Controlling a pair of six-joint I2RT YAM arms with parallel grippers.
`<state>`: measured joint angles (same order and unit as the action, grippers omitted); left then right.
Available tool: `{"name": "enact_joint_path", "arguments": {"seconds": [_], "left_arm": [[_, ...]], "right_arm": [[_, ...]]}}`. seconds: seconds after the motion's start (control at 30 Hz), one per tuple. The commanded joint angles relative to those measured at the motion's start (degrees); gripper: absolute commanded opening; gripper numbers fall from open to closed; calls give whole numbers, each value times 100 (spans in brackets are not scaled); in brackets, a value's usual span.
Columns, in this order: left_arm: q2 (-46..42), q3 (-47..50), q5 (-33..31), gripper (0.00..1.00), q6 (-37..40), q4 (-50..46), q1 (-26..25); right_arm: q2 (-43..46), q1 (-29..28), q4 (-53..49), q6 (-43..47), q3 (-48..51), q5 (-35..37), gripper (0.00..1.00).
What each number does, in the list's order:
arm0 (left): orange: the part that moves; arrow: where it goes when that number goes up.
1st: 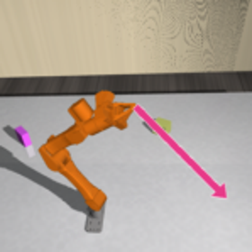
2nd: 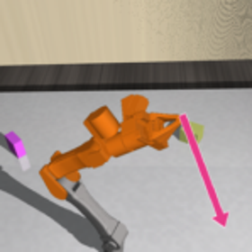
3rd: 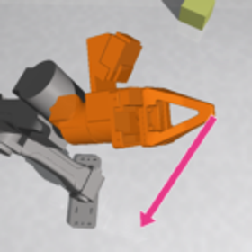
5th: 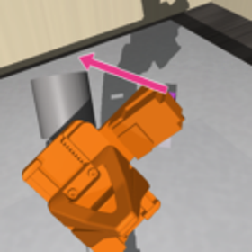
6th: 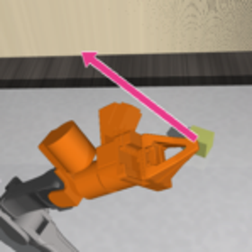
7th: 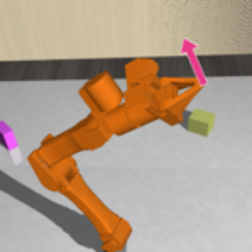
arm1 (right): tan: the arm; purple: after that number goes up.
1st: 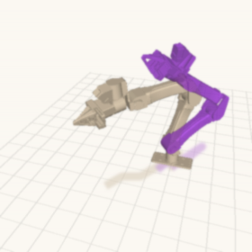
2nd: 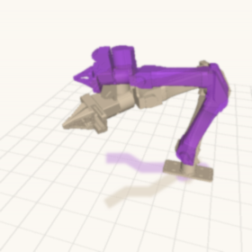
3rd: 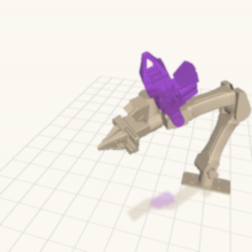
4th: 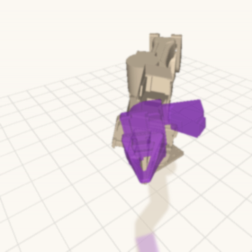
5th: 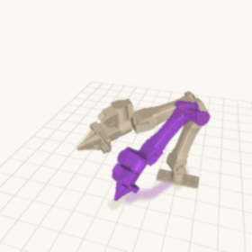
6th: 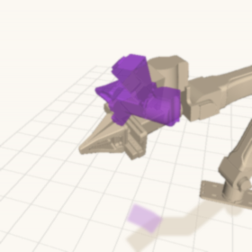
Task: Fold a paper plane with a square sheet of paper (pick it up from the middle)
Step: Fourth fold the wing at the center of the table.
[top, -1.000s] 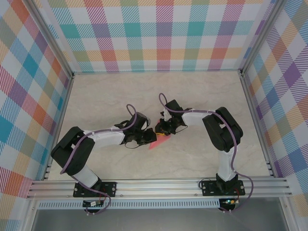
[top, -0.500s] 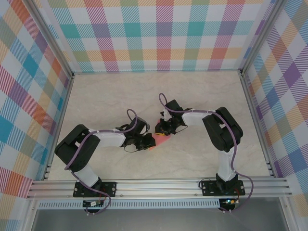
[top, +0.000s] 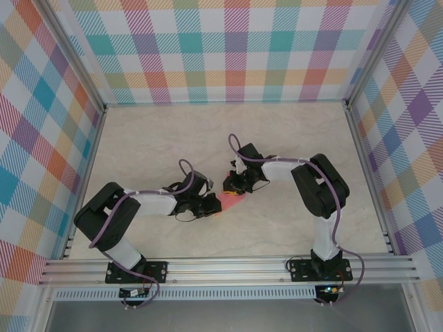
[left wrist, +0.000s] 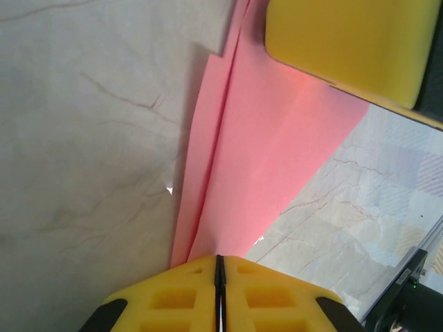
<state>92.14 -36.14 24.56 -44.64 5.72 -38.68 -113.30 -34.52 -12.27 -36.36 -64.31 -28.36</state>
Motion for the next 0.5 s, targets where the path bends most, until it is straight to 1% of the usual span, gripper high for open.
{"name": "enact_joint_path", "arguments": {"seconds": [0.0, 0.07, 0.2, 0.27, 0.33, 0.4, 0.47], "left_arm": [[-179, 311, -63, 10, -55, -645, 84], [-263, 516, -57, 11, -129, -418, 87], [-367, 979, -81, 11, -543, 30, 185], [-412, 944, -143, 11, -488, -218, 185], [-523, 788, -241, 11, -262, -727, 187], [-782, 682, -380, 11, -101, -1119, 185], [-1099, 635, -432, 11, -83, -1273, 190]], "right_arm": [[-558, -28, -715, 129, 288, 735, 18], [-562, -28, -714, 120, 297, 735, 18], [-561, -28, -712, 119, 288, 745, 18], [-555, -28, -700, 103, 287, 722, 19], [-576, -28, -724, 124, 266, 727, 19], [-580, -28, -753, 151, 244, 727, 19], [-588, -26, -760, 148, 235, 731, 19]]}}
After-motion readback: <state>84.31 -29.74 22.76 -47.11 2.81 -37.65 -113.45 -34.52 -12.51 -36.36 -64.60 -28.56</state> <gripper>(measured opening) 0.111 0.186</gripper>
